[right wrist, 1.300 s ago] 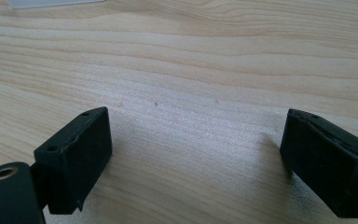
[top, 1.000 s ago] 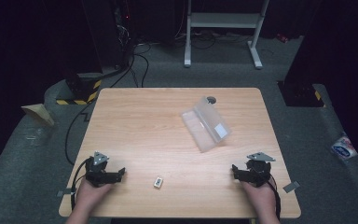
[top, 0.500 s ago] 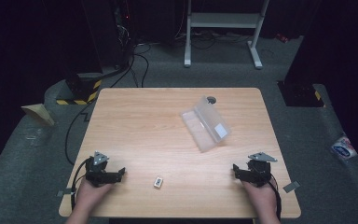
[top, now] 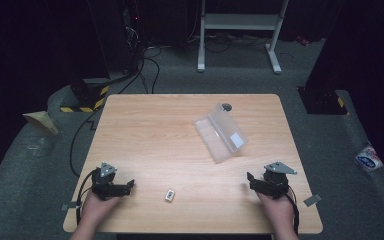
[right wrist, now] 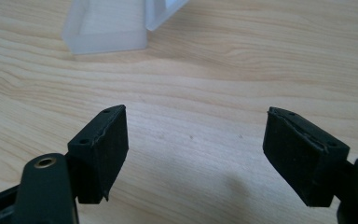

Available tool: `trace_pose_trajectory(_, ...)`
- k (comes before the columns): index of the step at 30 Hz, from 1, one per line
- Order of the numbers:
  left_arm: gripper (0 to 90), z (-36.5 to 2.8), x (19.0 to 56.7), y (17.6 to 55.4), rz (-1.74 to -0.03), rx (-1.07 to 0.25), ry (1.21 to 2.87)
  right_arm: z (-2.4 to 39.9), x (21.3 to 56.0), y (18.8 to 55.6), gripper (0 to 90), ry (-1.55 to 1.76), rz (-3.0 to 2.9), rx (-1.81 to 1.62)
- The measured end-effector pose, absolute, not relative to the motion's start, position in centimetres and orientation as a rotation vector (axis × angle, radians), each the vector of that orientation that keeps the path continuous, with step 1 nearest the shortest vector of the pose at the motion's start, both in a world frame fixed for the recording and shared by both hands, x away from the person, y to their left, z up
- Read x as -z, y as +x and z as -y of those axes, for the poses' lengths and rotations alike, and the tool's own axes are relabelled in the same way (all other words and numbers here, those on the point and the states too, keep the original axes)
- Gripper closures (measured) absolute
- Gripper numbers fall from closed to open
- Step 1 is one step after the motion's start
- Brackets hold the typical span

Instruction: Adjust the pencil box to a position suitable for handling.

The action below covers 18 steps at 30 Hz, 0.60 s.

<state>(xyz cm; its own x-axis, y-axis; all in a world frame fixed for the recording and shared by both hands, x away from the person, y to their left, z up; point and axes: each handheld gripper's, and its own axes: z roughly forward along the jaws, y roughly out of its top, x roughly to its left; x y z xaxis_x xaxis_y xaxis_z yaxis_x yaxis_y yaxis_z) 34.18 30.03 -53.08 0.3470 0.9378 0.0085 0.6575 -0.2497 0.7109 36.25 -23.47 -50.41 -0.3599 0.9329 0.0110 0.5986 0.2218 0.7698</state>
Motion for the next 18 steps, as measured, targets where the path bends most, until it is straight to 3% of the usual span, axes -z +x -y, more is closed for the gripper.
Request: trace_pose_trajectory(18, 1.3, -30.1, 53.1, 34.2, -1.383, -0.589, 2.005, 17.5, 48.5, 38.3, 35.0, 1.292, -2.101, -1.041)
